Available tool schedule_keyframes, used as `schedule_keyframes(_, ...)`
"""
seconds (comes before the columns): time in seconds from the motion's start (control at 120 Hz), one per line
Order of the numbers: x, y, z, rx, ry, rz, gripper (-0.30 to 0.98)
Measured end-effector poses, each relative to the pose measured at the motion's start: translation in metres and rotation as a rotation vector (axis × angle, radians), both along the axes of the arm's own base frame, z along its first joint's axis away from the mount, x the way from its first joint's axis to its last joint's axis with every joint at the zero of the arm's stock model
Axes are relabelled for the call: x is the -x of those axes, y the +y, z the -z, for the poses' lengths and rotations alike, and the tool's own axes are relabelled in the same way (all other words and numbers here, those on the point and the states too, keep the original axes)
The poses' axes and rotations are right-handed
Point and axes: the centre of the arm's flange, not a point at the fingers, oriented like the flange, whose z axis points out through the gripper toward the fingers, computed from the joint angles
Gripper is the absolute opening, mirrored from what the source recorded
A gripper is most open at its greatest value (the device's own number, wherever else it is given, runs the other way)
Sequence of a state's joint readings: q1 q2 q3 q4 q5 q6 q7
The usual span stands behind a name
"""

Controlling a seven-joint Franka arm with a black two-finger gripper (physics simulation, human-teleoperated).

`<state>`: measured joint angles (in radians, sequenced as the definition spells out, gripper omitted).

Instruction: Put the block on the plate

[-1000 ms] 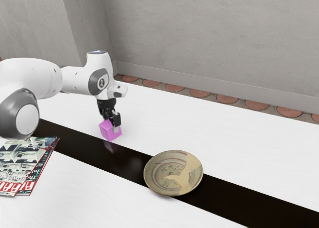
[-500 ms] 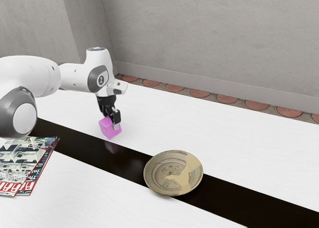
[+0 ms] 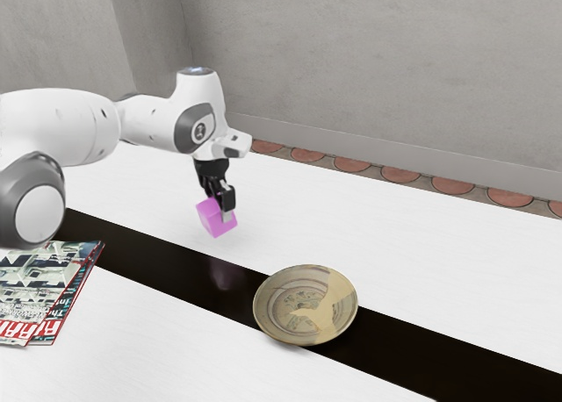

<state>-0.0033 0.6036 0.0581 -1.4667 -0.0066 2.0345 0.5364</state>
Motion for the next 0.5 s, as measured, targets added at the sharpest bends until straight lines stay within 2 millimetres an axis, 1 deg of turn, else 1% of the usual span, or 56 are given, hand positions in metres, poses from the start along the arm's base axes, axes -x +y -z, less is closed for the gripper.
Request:
schedule_keyframes(0.15,0.005,-0.038,-0.007,-0.003,0.005,0.038,0.38)
schedule_keyframes(0.275,0.007,-0.073,-0.008,-0.005,0.008,0.073,0.38)
schedule_keyframes(0.383,0.01,-0.108,-0.008,-0.011,0.008,0.107,0.38)
schedule_keyframes(0.5,0.015,-0.137,-0.006,-0.014,0.012,0.131,0.37)
